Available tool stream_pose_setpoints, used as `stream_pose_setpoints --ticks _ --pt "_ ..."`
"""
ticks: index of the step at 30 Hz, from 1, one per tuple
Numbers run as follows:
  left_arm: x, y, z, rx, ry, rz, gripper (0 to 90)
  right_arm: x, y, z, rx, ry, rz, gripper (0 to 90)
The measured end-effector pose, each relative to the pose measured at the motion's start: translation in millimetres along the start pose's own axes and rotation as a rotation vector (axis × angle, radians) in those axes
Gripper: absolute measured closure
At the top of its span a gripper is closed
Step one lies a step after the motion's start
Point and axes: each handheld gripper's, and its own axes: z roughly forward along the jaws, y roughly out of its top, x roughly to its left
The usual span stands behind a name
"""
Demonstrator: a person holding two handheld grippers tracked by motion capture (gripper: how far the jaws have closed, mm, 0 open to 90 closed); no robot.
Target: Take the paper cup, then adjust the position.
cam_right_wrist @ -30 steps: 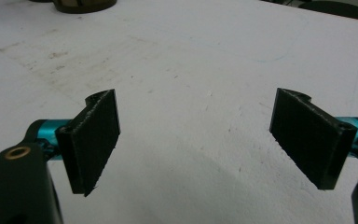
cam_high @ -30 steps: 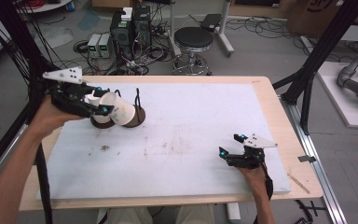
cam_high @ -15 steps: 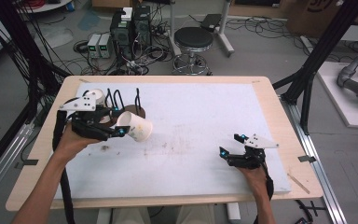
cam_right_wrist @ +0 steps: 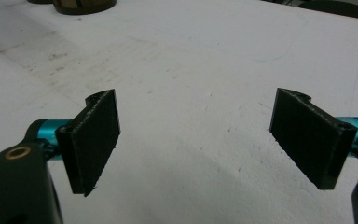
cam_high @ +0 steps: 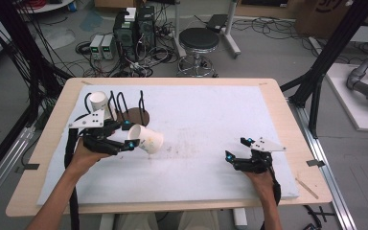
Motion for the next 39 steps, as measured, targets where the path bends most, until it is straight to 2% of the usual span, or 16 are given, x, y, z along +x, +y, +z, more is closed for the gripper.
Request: stream_pose_setpoints --ticks 5,12,22,29,32,35,39 --pt "4.0 -2.3 4.6 -0.001 -0.01 -0.01 36.7 -0.7 -0.2 -0.2 -0.008 0.005 0.0 16.3" --pt "6.0 -2.8 4.2 0.0 -0.001 -0.011 36.7 -2.3 0.5 0.6 0.002 0.031 0.012 16.2" --pt "4.9 -2.3 3.0 0.001 0.003 -0.006 36.7 -2.8 0.9 0.9 0.005 0.034 0.011 16.2" --pt "1.9 0.0 -0.1 -0.008 -0.006 0.006 36.7 -4.6 2.7 0.0 0.003 0.065 0.012 16.2" --pt "-0.6 1.3 -2.4 -0.026 -0.011 0.011 36.7 -3.9 10.5 -4.4 -0.015 0.092 0.009 16.2" --pt "-2.9 2.9 -3.9 -0.049 -0.014 0.016 36.6 -1.3 24.0 -10.1 -0.055 0.124 -0.014 16.2" --pt "-3.5 3.1 -3.0 -0.057 -0.021 0.014 36.7 2.9 44.2 -14.3 -0.095 0.184 -0.029 16.2"
